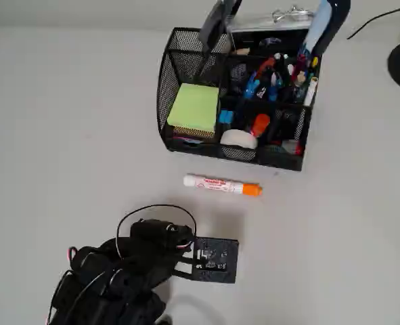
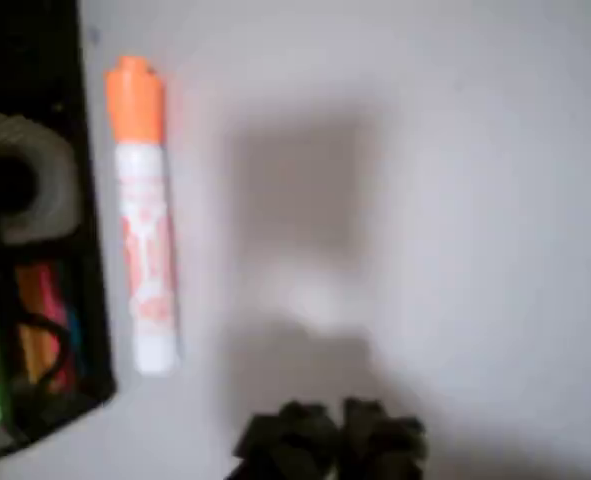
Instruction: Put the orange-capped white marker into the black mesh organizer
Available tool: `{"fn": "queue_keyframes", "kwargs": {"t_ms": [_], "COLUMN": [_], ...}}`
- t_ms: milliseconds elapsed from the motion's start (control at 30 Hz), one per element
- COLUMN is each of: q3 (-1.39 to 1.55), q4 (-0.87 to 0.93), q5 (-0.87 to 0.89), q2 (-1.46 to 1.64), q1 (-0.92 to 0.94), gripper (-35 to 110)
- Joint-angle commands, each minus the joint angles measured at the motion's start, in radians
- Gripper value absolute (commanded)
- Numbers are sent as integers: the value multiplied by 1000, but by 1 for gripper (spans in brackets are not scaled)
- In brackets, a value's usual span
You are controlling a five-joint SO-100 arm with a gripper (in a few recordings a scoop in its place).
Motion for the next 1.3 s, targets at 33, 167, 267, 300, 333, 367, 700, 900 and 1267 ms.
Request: {"fn": "queue_keyframes", "kwargs": {"t_ms": [33,167,267,300,333,367,700,900,1267], "q3": [-3,-3,-3,-3,-3,-3,-3,-3,-2], "q4": [-23,-23,-23,-23,-23,-23,-23,-23,-21], "q5": [5,5,5,5,5,5,5,5,-52], "q2": [6,6,6,6,6,6,6,6,6], "q1": [11,11,11,11,11,11,11,11,-44], "gripper": [1,1,1,1,1,1,1,1,1]}}
